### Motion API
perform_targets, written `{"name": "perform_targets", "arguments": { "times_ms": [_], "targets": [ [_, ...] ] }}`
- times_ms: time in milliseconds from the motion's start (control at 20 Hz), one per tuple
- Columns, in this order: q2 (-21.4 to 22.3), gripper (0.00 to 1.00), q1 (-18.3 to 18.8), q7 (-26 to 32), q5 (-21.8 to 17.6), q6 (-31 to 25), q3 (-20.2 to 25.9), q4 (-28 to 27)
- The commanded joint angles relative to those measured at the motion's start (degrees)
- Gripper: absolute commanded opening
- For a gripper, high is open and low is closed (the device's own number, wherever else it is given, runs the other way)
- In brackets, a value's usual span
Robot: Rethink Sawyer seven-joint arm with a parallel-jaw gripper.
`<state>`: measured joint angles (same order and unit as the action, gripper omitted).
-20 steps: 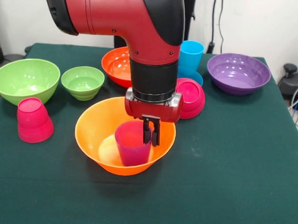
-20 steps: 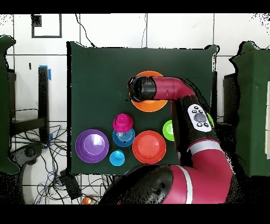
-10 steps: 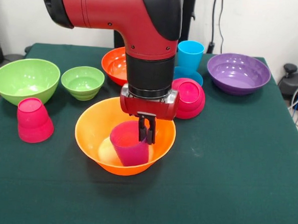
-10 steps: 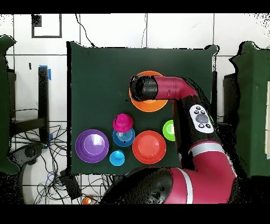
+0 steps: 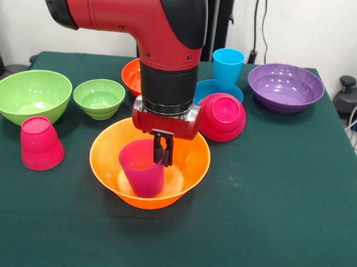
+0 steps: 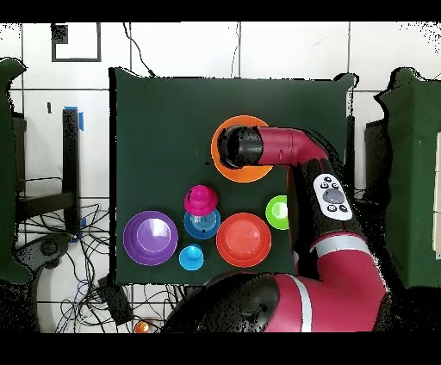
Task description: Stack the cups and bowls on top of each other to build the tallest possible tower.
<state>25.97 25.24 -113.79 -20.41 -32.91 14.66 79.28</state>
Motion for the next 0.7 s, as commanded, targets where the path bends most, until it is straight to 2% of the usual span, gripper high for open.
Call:
{"name": "perform_targets", "arguments": {
  "times_ms": [50,200,450,700],
  "targets": [
    [-2.2,0.0,-0.97,0.24,0.68,-8.45,-0.26,-0.35],
    [-1.38,0.0,-0.74,1.5,1.27,-11.12,0.28,0.71],
    [-1.16,0.0,0.36,3.25,1.64,-11.03,2.33,1.72],
    [-0.76,0.0,2.91,4.92,1.85,-4.73,6.58,4.46]
  ]
}}
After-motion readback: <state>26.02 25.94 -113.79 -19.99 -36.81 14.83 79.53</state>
